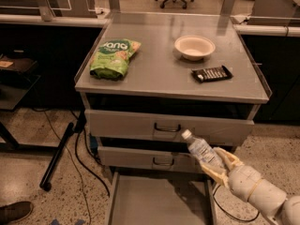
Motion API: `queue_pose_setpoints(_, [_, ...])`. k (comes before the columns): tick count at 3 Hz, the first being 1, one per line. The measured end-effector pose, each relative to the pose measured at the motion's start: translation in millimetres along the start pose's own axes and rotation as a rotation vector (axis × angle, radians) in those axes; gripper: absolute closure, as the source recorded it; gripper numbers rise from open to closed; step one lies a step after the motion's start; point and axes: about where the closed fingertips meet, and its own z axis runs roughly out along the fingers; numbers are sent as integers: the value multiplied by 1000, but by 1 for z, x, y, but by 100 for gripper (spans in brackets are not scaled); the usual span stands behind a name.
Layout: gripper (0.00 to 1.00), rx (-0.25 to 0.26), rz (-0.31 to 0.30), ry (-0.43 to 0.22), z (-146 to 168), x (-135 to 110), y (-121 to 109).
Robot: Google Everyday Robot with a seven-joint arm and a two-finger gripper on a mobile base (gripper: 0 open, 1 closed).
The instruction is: Pick blue plastic bottle from bottom drawer and place on counter
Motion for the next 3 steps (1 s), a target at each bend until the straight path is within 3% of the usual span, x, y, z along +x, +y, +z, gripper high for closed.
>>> queue_pose_setpoints(1, [100, 9, -2, -15, -1, -6, -1])
queue_pose_setpoints(2, [100, 44, 30, -80, 1, -14, 0])
queue_pose_setpoints(3, [100, 129, 14, -169, -3, -36, -19])
